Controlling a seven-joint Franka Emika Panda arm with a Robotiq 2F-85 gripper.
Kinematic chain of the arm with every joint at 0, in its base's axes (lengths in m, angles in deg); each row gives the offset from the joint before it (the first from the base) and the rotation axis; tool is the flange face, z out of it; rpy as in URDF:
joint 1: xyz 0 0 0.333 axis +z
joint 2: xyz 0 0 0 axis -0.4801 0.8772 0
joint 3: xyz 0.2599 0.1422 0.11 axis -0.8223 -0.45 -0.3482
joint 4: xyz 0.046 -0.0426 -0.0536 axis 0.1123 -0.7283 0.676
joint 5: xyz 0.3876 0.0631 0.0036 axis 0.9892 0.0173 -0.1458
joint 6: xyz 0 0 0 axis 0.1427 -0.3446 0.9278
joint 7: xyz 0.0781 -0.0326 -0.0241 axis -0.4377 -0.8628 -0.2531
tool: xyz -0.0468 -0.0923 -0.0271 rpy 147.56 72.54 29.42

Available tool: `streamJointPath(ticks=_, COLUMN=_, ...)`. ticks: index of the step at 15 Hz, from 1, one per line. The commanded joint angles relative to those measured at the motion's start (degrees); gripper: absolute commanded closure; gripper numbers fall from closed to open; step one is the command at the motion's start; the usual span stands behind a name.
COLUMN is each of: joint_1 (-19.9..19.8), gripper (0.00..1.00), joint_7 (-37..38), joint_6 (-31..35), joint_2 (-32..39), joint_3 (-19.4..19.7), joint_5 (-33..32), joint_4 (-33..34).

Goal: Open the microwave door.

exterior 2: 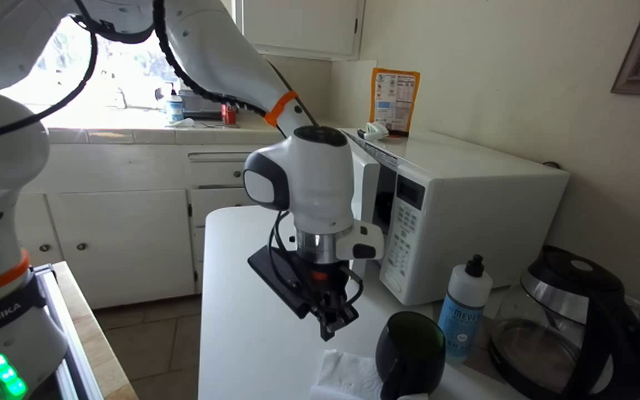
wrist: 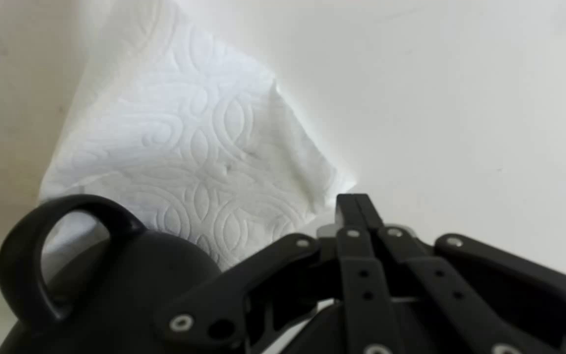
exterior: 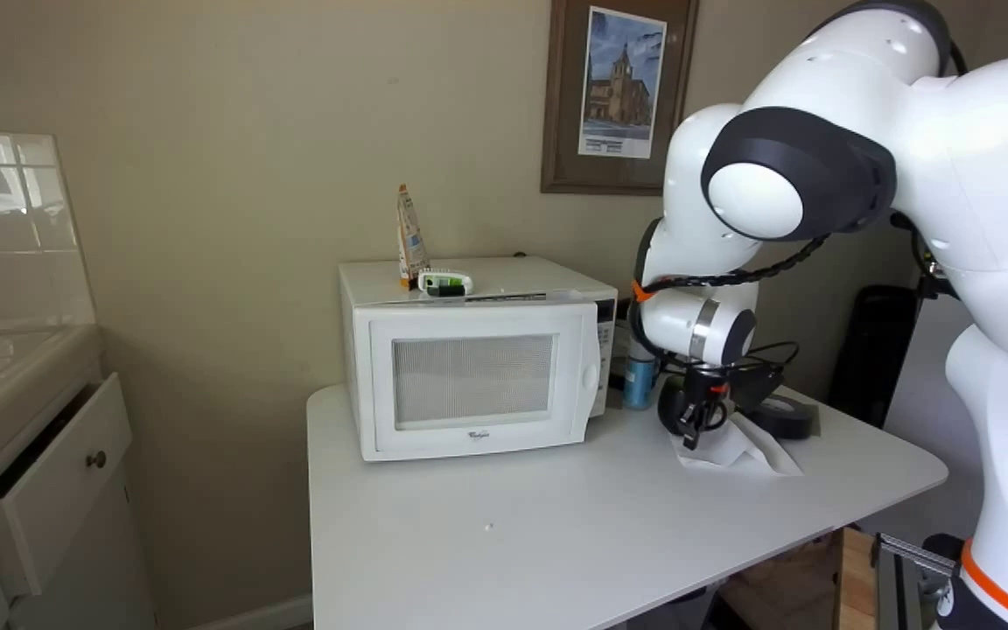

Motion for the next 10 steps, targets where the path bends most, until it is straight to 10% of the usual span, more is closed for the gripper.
streamJointPath(ticks=1, joint_1=9.29, gripper=1.00, joint_7=8.67, joint_6=-15.20, joint_2=-4.47, joint_3=15.80, joint_5=-15.81, joint_4=-2.49)
streamJointPath(ticks=5, joint_1=17.72, gripper=1.00, joint_7=22.88, joint_6=-25.04, joint_2=-11.90, joint_3=31.77, joint_5=-34.21, joint_4=1.22)
streamJointPath(ticks=10, joint_1=29.18, gripper=1.00, joint_7=30.75, joint_6=-34.89, joint_2=-14.65, joint_3=44.93, joint_5=-34.52, joint_4=6.53)
